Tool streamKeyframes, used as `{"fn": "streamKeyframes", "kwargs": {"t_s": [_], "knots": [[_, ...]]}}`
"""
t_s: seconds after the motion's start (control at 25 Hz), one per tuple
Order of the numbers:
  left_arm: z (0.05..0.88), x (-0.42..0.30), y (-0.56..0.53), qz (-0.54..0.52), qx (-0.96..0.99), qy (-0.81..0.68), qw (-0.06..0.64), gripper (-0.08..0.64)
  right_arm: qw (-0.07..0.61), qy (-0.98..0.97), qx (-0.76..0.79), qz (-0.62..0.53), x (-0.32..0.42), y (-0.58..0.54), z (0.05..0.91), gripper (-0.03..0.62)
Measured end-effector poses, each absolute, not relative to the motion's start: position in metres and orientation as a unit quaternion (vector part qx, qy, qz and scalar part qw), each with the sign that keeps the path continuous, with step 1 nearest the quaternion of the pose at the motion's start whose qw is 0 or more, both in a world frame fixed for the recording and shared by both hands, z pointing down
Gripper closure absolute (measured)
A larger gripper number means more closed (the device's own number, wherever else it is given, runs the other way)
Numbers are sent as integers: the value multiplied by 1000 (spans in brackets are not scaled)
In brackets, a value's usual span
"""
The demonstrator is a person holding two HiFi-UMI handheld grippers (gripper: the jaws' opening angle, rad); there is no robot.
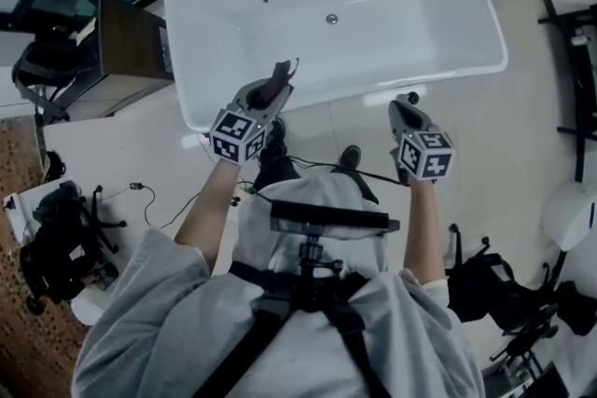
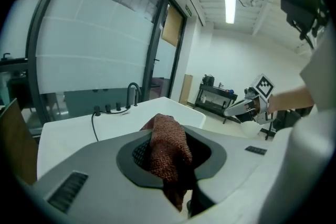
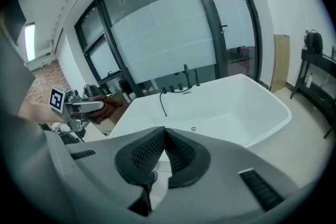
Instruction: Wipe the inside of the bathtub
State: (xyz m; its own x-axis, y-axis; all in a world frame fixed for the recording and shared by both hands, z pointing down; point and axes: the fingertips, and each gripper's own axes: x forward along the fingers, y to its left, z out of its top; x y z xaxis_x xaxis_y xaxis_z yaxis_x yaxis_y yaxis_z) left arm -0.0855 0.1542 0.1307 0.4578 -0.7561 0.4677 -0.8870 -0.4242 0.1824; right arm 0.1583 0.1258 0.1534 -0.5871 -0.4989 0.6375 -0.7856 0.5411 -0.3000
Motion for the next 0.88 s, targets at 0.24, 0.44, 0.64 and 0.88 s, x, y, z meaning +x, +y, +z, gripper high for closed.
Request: {"fn": "streamKeyframes", "kwargs": {"t_s": [0.24,0.44,0.64,0.88], "knots": [[101,-68,173,144,800,-553,183,466,234,-862,361,268,180,126,148,588],[88,-66,199,149,761,-607,176,466,231,-875,340,256,190,133,147,588],[84,-96,231,151,733,-638,180,465,230,-887,319,241,155,140,135,588],[87,-126,256,151,708,-663,191,463,238,-892,313,224,129,151,124,588]]}}
